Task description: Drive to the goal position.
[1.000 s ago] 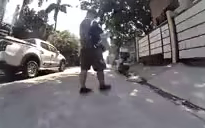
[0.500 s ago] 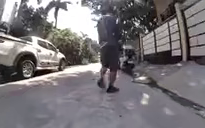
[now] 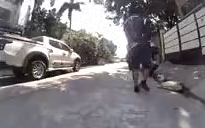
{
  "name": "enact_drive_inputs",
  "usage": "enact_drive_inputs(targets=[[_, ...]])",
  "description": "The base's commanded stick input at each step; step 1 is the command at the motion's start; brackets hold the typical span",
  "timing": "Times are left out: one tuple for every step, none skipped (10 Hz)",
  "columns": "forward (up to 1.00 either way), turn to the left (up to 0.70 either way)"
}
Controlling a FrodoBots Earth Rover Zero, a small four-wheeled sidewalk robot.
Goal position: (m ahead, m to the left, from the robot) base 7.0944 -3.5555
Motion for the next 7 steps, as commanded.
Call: enact_drive_inputs(targets=[[1.0, -0.39], [1.0, -0.32], [1.0, -0.15], [1.0, -0.01], [1.0, 0.0], [1.0, 0.0], [1.0, 0.0]])
